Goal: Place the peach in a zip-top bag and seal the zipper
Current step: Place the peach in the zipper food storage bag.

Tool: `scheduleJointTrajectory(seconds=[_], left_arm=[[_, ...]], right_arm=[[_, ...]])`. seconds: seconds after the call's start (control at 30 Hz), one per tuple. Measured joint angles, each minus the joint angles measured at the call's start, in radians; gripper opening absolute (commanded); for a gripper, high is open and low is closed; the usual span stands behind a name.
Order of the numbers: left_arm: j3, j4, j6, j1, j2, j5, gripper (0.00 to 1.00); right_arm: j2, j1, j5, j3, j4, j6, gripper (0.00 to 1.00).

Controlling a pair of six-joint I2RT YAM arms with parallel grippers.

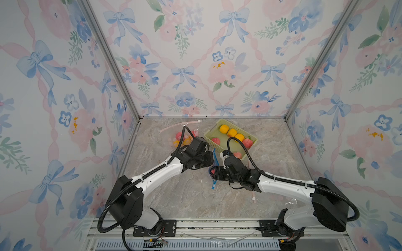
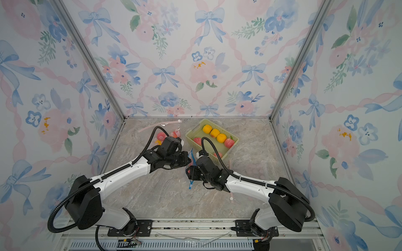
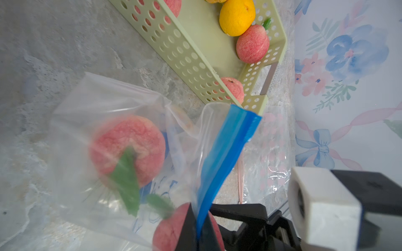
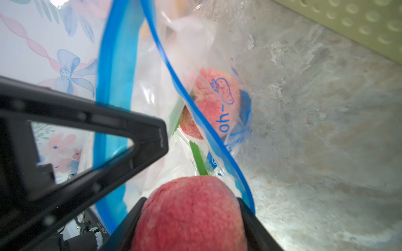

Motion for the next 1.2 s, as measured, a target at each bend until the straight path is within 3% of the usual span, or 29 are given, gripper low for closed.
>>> scheduleJointTrajectory(seconds=[0.1,0.33,0.6,0.73,1.0,1.2], left_arm=[[-0.018,0.009,-0.009,0.015,0.0,0.03,0.0],[-0.054,0.023,-0.021,0.07,-0.002,0.097,0.0],[-0.072,0.06,-0.027,0.113,-0.008,0.161,0.0],[-0.074,0.085,-0.027,0.121,0.0,0.192,0.0],[-0.074,0.104,-0.026,0.142,0.016,0.214,0.0],[-0.074,0.104,-0.026,0.142,0.016,0.219,0.0]], right_arm=[[0.026,0.0,0.005,0.006,-0.008,0.0,0.5],[0.063,0.006,0.031,0.079,-0.075,-0.027,0.73],[0.047,0.029,0.069,0.154,-0.18,-0.068,0.79],[0.012,0.029,0.08,0.154,-0.222,-0.074,0.77],[-0.146,0.007,0.103,0.154,-0.292,-0.059,0.55],[-0.195,-0.044,0.092,0.09,-0.28,-0.003,0.47]])
